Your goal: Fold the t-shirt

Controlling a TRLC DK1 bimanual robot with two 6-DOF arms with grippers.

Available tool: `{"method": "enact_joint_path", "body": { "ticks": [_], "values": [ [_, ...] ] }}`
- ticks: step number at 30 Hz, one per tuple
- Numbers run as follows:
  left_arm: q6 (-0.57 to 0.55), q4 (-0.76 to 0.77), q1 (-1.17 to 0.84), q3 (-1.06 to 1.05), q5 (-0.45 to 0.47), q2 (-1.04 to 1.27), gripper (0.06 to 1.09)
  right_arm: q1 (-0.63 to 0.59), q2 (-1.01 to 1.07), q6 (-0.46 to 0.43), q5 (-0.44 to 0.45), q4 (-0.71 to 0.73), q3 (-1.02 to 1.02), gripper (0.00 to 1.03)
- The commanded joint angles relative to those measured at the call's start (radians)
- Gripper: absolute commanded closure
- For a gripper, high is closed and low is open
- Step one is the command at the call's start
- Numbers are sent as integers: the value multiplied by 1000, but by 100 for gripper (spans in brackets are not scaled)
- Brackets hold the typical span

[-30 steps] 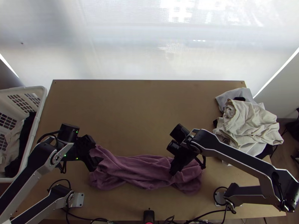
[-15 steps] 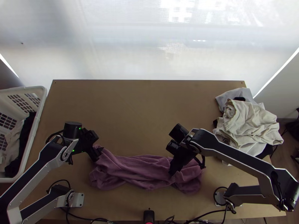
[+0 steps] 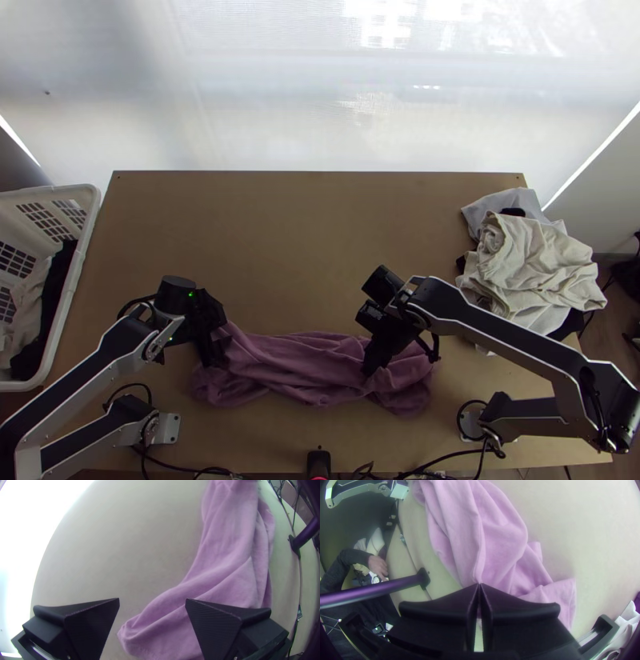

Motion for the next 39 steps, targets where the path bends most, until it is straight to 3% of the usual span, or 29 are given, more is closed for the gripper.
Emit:
{"method": "enact_joint_path", "body": {
  "ticks": [1, 4, 7, 11, 15, 24, 30, 39],
  "values": [
    [14, -7, -131, -56, 1, -25, 12, 0, -5, 0, 0, 0, -5, 100],
    [15, -7, -158, -80, -1, -33, 13, -1, -13, 2, 0, 0, -8, 100],
    [24, 11, -164, -103, -2, -31, 22, -4, -18, 2, 0, 0, -17, 100],
    [20, 40, -167, -118, -1, -28, 58, -4, -18, 2, 0, 0, -19, 100],
    [0, 42, -167, -108, -1, -31, 105, -6, -18, 0, 1, 0, -20, 100],
    [-14, -113, 43, 233, 16, 6, 105, -18, -15, 0, 1, 1, 13, 100],
    [-57, -121, 146, 445, 41, 59, 105, -95, -19, 11, 21, 3, 98, 100],
    [-100, -279, 166, 678, 42, 27, 105, -297, -22, 72, 64, 3, 470, 100]
  ]
}}
